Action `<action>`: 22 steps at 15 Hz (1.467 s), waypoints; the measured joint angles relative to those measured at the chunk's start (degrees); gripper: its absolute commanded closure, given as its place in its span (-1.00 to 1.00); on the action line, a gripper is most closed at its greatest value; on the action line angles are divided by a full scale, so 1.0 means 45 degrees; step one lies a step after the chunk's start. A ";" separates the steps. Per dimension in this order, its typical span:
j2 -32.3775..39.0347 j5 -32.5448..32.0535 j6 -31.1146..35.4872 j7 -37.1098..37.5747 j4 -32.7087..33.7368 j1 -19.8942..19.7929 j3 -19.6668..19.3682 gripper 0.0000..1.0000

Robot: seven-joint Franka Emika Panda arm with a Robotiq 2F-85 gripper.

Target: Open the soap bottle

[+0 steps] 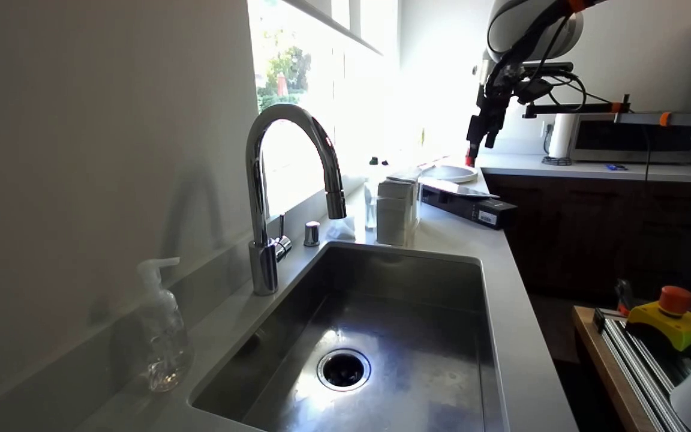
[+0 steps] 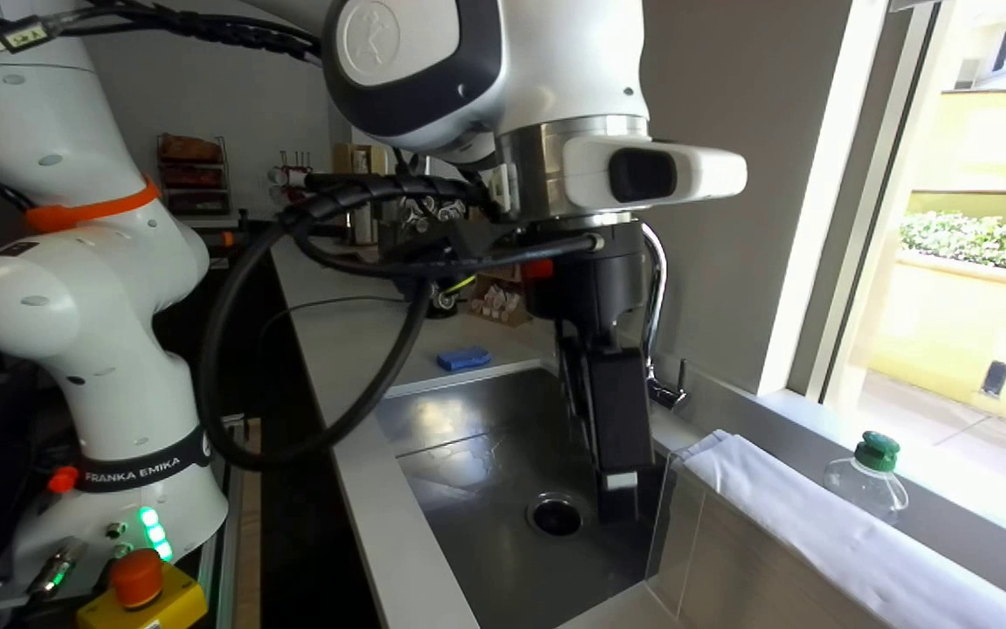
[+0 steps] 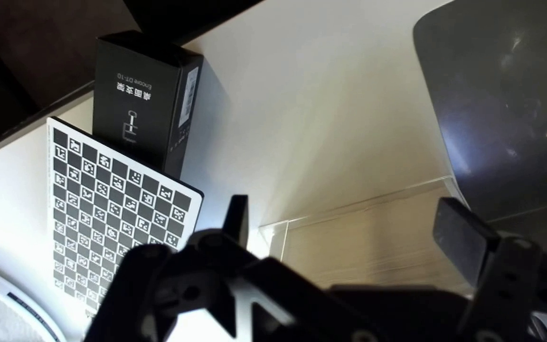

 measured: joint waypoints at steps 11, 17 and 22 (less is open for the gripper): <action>0.3009 0.4897 0.0883 -0.5312 0.2661 0.0052 0.0274 -1.00; 0.4756 0.6238 0.0885 -0.6431 0.4547 -0.0355 0.1348 -1.00; 0.5971 0.6316 0.0907 -0.6494 0.5845 -0.0729 0.2261 -1.00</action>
